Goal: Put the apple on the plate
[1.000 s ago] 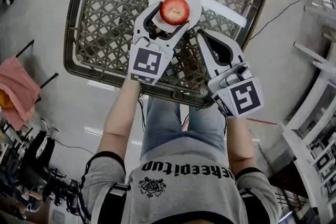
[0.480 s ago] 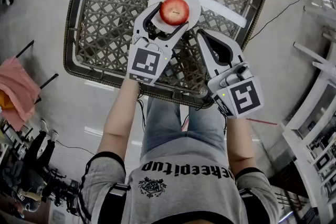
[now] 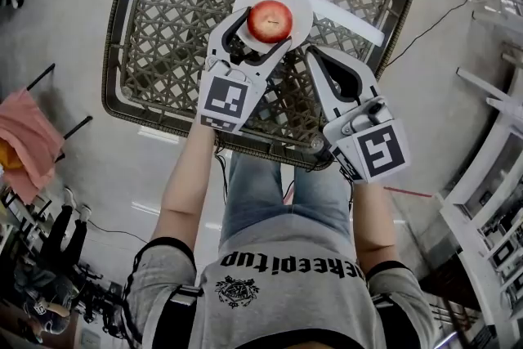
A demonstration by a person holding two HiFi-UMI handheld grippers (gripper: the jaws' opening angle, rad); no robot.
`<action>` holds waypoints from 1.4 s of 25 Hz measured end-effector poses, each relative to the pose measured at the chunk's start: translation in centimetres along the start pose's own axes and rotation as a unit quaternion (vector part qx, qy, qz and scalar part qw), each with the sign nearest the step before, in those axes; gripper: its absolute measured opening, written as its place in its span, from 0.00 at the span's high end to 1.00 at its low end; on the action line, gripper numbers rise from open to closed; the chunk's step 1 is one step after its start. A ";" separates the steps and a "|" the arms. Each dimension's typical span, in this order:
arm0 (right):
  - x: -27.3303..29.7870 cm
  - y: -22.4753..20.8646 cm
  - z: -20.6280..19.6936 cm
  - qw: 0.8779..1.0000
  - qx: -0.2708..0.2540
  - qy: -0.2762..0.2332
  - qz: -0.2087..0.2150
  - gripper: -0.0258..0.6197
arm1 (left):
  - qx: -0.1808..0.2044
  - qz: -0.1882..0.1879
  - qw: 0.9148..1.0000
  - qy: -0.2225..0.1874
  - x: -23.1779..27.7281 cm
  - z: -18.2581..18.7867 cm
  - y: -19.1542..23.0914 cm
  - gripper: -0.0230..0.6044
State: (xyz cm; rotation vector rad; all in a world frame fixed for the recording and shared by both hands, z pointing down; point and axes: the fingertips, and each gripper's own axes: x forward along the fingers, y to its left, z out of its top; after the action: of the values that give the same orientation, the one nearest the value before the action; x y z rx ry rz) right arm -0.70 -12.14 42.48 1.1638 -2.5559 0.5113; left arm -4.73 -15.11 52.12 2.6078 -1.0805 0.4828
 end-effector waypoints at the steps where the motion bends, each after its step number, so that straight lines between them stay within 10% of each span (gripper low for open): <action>1: 0.0 0.0 0.1 1.000 -0.001 -0.001 0.000 0.94 | 0.000 0.000 1.000 0.000 -0.1 0.0 0.0 0.36; 35: 0.2 0.7 0.5 1.000 -0.008 -0.001 0.005 0.94 | 0.000 -0.012 1.000 0.010 -0.1 -0.3 0.0 0.36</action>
State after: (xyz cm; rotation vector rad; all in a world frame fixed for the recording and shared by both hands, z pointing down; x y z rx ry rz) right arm -1.40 -12.10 42.02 1.1481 -2.5643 0.4919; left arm -4.85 -14.91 52.31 2.6073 -1.0414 0.5033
